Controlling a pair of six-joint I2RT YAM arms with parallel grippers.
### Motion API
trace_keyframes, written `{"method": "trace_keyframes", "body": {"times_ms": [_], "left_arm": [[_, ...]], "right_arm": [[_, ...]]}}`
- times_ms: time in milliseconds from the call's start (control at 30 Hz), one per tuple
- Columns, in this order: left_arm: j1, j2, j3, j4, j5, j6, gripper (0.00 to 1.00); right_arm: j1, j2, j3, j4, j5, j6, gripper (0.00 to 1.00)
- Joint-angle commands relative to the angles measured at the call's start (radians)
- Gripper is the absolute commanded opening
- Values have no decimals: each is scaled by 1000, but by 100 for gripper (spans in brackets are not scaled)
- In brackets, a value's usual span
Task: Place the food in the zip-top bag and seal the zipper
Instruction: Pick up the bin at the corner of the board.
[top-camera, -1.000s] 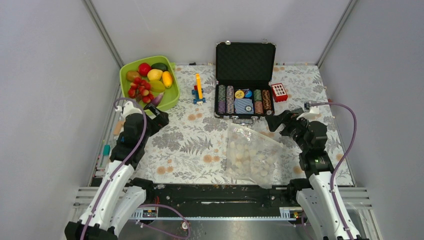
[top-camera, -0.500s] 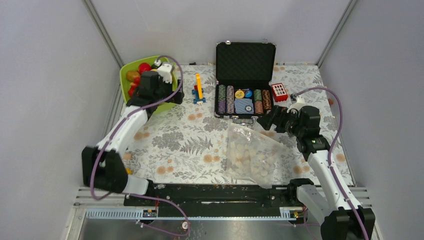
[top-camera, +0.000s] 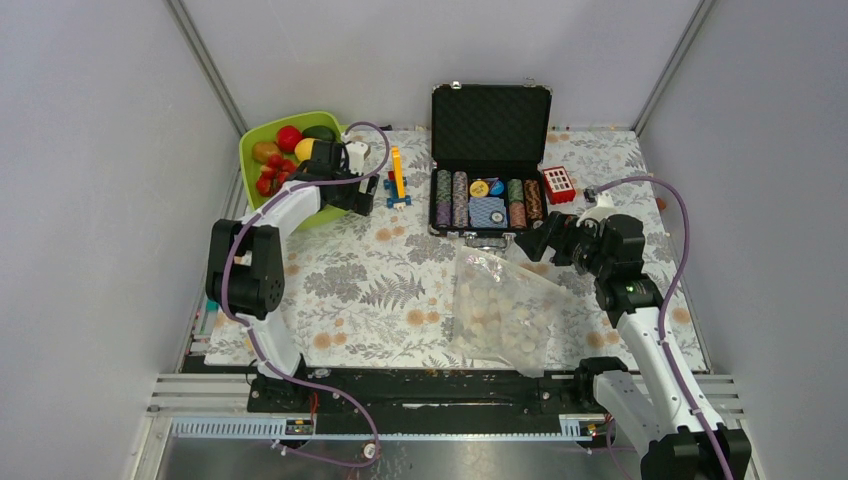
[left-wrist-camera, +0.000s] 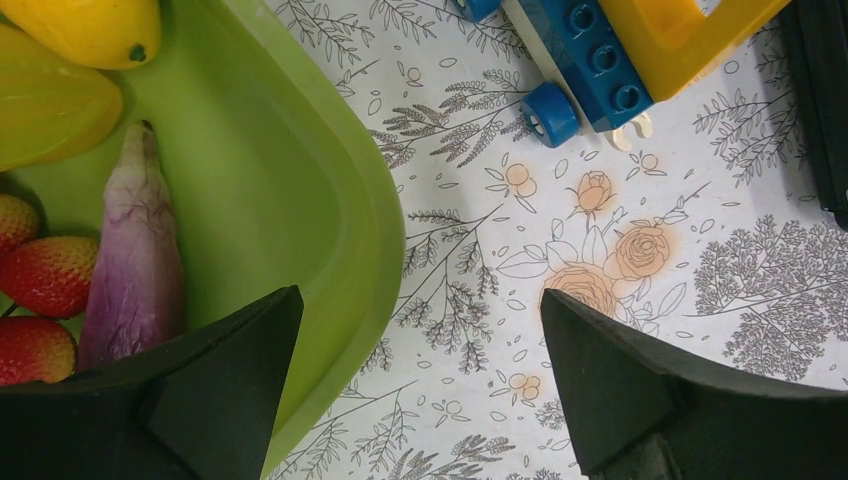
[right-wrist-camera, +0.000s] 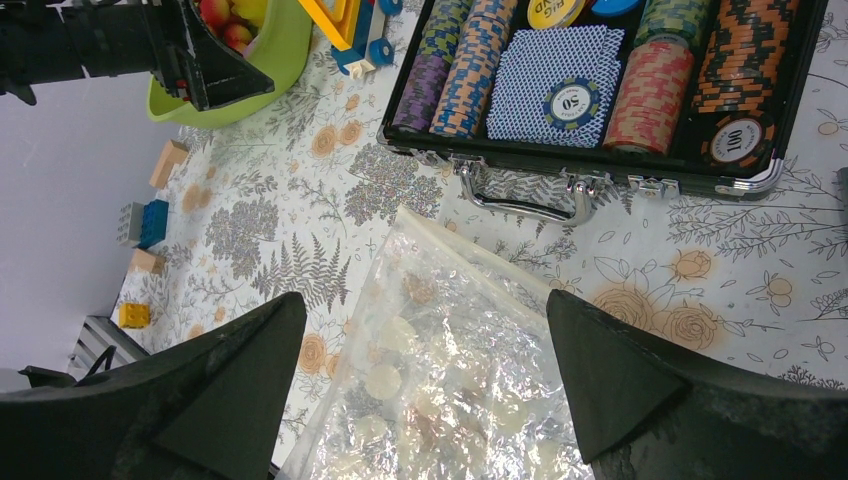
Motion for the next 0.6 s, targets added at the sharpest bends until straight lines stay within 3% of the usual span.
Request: {"method": "trace_keyframes", "body": {"times_ms": [0, 133, 400, 567], "left_arm": [[5, 39, 70, 9, -1, -5, 90], [6, 73, 88, 0, -19, -12, 81], [4, 69, 61, 9, 15, -42, 34], [-21, 12, 29, 4, 21, -64, 19]], "right_arm": [[-2, -27, 5, 25, 24, -4, 98], [-2, -60, -1, 17, 46, -4, 98], [-3, -140, -9, -23, 155, -24, 98], [-2, -185, -18, -26, 164, -26, 98]]}}
